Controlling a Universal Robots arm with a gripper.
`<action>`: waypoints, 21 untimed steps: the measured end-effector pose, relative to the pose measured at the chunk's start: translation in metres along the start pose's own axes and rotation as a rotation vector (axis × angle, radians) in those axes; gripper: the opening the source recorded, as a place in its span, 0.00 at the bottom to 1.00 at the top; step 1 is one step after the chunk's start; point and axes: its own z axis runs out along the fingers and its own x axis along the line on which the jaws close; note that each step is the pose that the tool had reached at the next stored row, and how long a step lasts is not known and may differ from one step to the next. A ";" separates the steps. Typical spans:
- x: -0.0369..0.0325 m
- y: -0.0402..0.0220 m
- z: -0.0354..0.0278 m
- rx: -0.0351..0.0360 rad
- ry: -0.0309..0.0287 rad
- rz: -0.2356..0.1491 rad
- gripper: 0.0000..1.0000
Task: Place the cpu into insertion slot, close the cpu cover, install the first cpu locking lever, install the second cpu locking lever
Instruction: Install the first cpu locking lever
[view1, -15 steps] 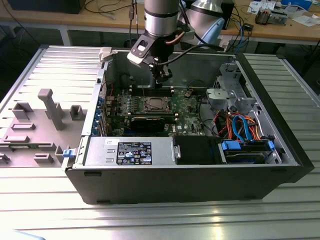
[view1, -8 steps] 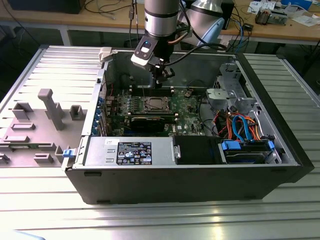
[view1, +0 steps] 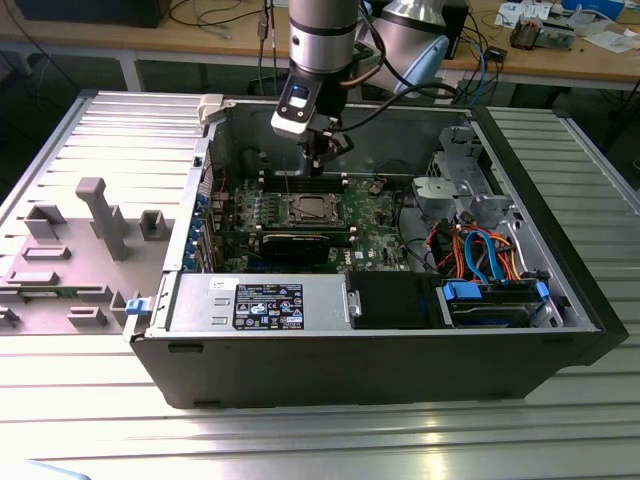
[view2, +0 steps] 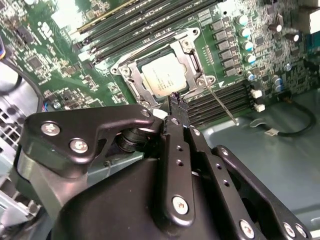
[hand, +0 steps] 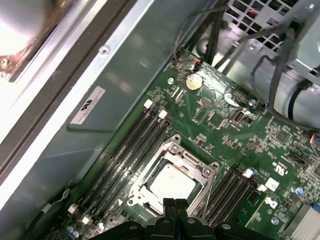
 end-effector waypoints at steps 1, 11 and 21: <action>0.0000 0.0000 0.0000 0.0002 0.0004 -0.014 0.11; 0.0002 -0.0002 0.0000 0.0006 0.0010 -0.033 0.11; 0.0007 -0.0010 0.0000 0.0009 0.0017 -0.054 0.11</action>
